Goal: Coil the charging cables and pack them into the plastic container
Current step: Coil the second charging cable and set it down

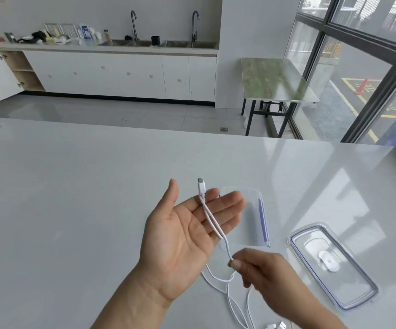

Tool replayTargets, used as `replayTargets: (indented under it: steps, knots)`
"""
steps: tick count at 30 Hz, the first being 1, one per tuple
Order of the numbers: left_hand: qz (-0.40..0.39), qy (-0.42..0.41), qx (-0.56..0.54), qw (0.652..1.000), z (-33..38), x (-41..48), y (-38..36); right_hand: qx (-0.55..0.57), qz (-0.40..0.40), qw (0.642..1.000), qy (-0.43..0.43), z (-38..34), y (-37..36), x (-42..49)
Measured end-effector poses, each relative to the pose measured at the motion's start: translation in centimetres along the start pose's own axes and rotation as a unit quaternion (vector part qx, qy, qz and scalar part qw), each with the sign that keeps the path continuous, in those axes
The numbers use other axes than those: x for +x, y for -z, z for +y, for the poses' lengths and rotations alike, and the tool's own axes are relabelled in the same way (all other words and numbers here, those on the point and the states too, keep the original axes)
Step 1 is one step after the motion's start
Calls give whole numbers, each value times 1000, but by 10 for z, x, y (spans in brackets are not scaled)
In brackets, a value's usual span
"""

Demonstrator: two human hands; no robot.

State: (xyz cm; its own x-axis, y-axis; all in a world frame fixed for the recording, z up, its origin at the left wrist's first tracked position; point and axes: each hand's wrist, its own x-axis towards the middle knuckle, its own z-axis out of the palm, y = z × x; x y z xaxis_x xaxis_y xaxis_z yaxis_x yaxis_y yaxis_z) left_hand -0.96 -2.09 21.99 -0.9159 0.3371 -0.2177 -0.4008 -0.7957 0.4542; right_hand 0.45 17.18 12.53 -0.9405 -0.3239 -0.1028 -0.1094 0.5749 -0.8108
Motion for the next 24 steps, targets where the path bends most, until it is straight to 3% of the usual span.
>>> replayTargets:
  steps: [4, 9, 12, 14, 16, 19, 24]
  knots:
    - [-41, 74, 145, 986, -6, 2, 6, 48, -16, 993, -105, 0, 31, 34]
    - [-44, 137, 436, 888, -15, 12, 20, 72, 11, 995, -65, -54, 68, 65]
    - [-27, 117, 499, 858, -19, 16, 24, -29, 22, 999, -14, -90, 70, 65]
    - [-8, 80, 484, 871, -20, 18, 27, -164, 49, 985, 28, -107, 62, 54]
    - [5, 38, 416, 909, -22, 19, 29, -239, 100, 964, 62, -113, 48, 37]
    - [10, 17, 245, 969, -21, 18, 31, -204, 171, 956, 128, -102, 26, 15]
    - [-25, 14, 110, 994, -12, 13, 20, -83, 276, 944, 163, -62, -6, -7]
